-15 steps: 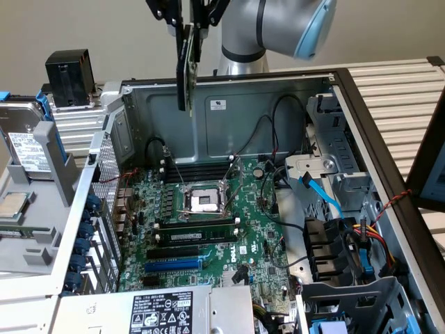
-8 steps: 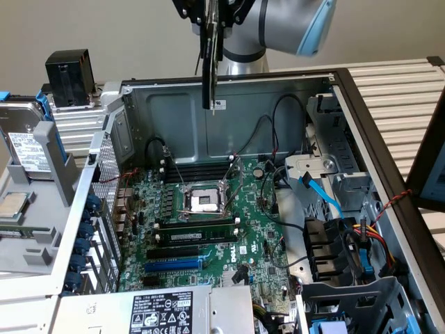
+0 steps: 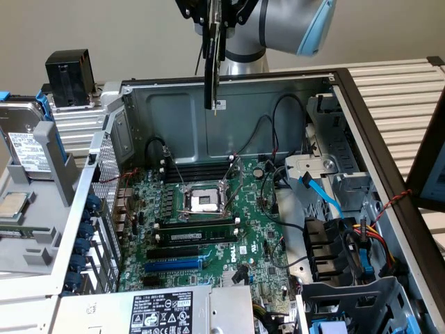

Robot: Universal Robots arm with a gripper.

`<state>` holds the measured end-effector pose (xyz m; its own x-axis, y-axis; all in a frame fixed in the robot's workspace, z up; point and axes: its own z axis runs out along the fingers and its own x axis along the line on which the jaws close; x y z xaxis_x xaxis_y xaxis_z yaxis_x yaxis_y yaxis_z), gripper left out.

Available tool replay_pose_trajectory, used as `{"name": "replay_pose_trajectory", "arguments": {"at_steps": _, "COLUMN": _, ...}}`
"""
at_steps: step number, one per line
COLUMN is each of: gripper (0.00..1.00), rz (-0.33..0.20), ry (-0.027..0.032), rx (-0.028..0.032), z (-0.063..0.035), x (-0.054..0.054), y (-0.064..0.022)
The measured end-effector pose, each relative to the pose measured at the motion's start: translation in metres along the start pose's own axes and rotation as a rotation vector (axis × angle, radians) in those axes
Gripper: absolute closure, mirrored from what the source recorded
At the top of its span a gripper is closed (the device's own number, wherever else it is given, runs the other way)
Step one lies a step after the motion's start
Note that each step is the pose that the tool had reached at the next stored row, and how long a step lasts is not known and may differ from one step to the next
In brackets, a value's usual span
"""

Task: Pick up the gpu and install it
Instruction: 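Insert the gpu into the slot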

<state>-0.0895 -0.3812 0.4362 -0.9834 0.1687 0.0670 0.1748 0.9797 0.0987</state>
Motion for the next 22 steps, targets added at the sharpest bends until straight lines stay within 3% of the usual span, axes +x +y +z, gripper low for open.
{"name": "replay_pose_trajectory", "arguments": {"at_steps": 9, "gripper": 0.72, "rz": -0.008, "ry": -0.0004, "rx": 0.0005, "z": 0.0001, "x": 0.0, "y": 0.0001}}
{"name": "replay_pose_trajectory", "arguments": {"at_steps": 22, "gripper": 0.72, "rz": -0.243, "ry": 0.0227, "rx": 0.016, "z": 0.0002, "x": 0.0001, "y": 0.0001}}
